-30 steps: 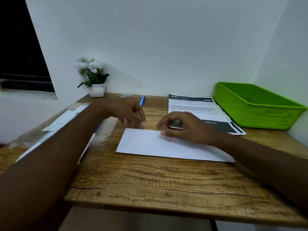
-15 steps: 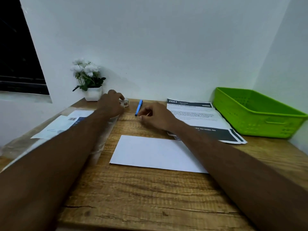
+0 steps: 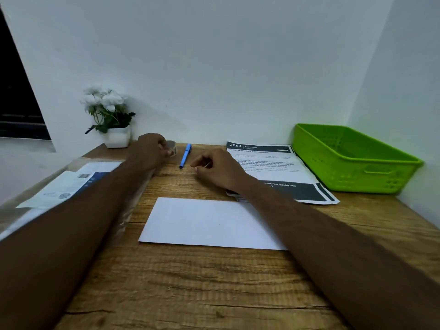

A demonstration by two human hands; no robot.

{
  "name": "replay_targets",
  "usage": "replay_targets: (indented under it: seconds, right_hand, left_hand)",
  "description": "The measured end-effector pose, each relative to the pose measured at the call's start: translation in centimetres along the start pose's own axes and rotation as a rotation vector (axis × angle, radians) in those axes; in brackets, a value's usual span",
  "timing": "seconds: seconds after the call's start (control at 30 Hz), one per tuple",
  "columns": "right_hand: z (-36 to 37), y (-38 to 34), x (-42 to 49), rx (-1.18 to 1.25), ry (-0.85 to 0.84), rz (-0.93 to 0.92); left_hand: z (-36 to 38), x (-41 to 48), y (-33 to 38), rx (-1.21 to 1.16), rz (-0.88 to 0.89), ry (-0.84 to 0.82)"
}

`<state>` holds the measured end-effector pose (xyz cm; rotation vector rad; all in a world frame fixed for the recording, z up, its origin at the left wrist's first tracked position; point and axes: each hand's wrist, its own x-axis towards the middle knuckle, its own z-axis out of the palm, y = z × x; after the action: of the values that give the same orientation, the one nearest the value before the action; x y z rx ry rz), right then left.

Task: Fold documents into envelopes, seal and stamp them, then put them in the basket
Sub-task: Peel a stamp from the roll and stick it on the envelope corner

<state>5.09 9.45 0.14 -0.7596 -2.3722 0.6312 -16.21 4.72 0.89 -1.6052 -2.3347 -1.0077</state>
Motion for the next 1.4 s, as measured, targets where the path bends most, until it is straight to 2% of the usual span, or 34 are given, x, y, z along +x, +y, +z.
replay_targets:
  seconds: [0.1,0.17,0.23,0.33,0.47,0.6,0.7,0.87,1.0,1.1,1.27,1.4]
  right_hand:
    - [-0.3,0.1,-0.1,0.01,0.038,0.004]
    - [-0.7,0.3,-0.1,0.044,0.077,0.006]
    - [-1.4,0.3,-0.1,0.129,0.153,0.012]
    - [-3.6,-0.2,-0.5,0.324,0.287,0.045]
    - [-6.2,-0.1,-2.4,0.467,0.242,0.054]
    - [-7.4,0.6,-5.0,0.452,0.232,0.02]
    - [-7.8,0.6,-6.6,0.463,0.266,-0.018]
    - [-7.6,0.5,-7.1,0.499,0.277,-0.084]
    - [-7.4,1.2,-7.2,0.519,0.217,-0.087]
    - [-7.5,1.8,-7.7,0.395,0.252,-0.141]
    - [-8.0,1.8,-8.1,0.11,0.372,-0.347]
    - [-7.9,1.9,-8.1,0.036,0.369,-0.381]
  left_hand:
    - [-1.0,-1.0,1.2,-0.137,0.027,-0.019]
    - [-1.8,-2.1,2.9,-0.327,0.035,-0.118]
    - [-2.4,-3.1,4.8,-0.49,0.061,-0.255]
    - [-2.9,-3.9,6.8,-0.618,0.104,-0.289]
    - [-3.1,-4.4,8.2,-0.717,0.136,-0.322]
    - [-2.7,-5.3,9.8,-0.81,0.2,-0.39]
    - [-2.2,-6.2,11.0,-0.898,0.182,-0.422]
    - [-1.1,-7.2,12.1,-0.911,0.221,-0.403]
    - [-1.0,-7.1,11.6,-0.839,0.231,-0.384]
    - [-1.0,-7.1,11.5,-0.771,0.24,-0.398]
    - [-1.4,-7.4,11.9,-0.779,0.222,-0.407]
    - [-1.5,-7.5,11.9,-0.758,0.222,-0.417]
